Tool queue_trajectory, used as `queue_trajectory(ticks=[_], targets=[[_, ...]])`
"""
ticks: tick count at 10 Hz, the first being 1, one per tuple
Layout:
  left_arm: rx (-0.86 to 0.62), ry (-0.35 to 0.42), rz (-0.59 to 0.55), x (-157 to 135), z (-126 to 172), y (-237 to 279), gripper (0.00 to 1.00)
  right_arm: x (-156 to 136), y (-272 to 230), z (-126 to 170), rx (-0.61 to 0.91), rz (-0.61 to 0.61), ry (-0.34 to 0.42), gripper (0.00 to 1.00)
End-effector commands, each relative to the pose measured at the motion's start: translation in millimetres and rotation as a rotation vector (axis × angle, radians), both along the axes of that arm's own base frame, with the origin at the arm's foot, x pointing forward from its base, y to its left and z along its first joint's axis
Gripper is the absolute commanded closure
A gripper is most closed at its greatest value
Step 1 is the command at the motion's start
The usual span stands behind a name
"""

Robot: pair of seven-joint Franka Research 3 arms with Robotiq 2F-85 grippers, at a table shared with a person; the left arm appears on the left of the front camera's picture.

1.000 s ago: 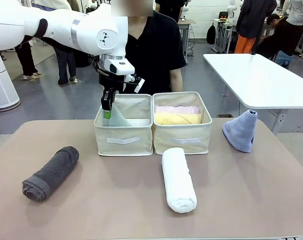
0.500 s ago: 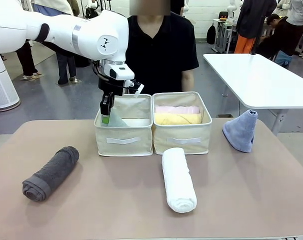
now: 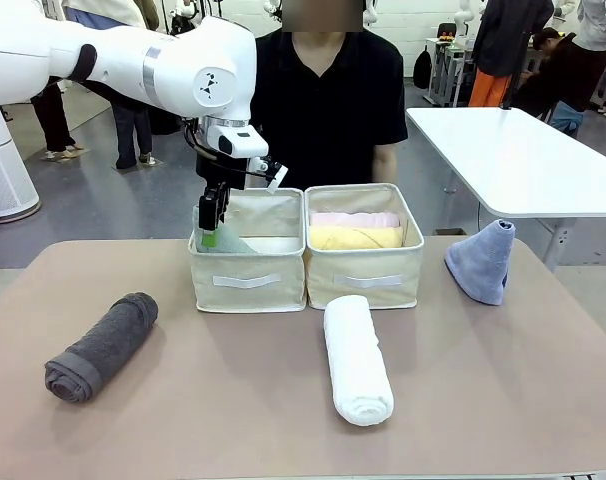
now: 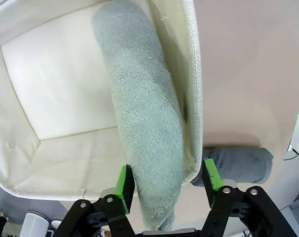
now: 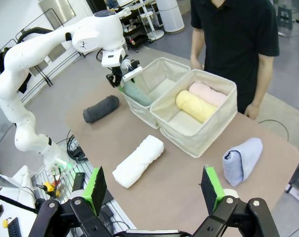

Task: Sort the towels based on their folding style.
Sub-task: Pick up one triangle-folded towel and place it in the left Fabric basket.

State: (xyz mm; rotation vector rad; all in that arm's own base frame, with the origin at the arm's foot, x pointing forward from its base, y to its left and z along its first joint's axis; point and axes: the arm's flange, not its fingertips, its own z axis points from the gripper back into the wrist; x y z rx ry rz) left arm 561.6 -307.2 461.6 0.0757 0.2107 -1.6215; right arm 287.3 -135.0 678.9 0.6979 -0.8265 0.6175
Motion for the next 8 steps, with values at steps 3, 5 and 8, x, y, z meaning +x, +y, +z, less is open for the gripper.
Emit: queue_trajectory(ticks=[3,5,8], targets=[[-0.037,-0.025,0.010,-14.6,18.6,11.2,0.00,0.2,0.2,-1.7,-0.016,-0.009,0.013,0.00],[-0.110,-0.028,0.037,-38.4,52.1,28.8,0.00,0.2,0.2,-1.7,-0.016,-0.009,0.013,0.00],[-0.370,-0.070,0.150,-108.3,138.6,158.7,0.00,0.2,0.2,-1.7,-0.016,-0.009,0.013,0.00]])
